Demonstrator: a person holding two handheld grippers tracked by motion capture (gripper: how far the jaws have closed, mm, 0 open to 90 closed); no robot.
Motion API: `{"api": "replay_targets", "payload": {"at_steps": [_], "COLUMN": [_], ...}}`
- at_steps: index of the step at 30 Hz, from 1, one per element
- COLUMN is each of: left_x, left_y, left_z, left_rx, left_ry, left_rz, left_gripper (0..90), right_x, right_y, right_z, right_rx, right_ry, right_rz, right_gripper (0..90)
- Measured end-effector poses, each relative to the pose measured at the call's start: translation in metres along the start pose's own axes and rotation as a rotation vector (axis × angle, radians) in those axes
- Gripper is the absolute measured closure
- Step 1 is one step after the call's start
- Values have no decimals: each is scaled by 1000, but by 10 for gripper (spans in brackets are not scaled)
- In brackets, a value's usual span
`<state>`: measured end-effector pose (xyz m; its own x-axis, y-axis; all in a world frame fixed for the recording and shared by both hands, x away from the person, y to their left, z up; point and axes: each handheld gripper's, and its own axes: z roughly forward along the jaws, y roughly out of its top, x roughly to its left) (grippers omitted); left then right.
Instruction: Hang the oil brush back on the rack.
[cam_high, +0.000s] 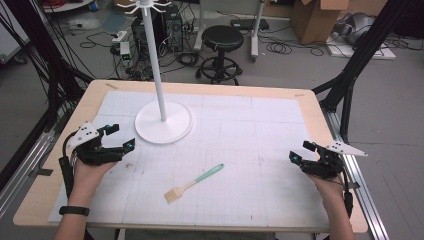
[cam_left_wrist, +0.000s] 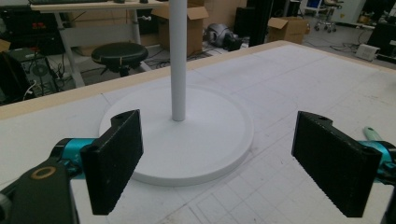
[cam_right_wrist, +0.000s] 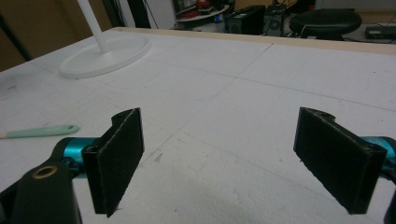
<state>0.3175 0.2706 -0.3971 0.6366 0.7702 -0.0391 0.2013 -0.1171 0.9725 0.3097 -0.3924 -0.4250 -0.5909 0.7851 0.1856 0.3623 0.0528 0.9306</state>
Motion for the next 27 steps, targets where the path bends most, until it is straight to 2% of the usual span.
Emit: {"api": "replay_targets", "payload": {"at_steps": [3,10,15,20,27], "left_x": [-3,-18,-31,-48,-81], "left_y": [1,10,15,17,17], "left_z": [2,11,20,33,54], "left_rx": [2,0,-4,35,90], "left_ry": [-13,-77,-134,-172,-209], "left_rz": [2,3,-20,4,41], "left_gripper": [172,169,169,169,173], "right_x": [0,0,-1,-1,-1], "right_y": [0,0,0,0,0], "right_z": [0,1,1,0,0], "right_rx": [1,2,6,4,1], "right_ry": [1,1,1,-2,0], "right_rz": [0,0,2,5,4], "right_gripper": [154,154,154,154,154]}}
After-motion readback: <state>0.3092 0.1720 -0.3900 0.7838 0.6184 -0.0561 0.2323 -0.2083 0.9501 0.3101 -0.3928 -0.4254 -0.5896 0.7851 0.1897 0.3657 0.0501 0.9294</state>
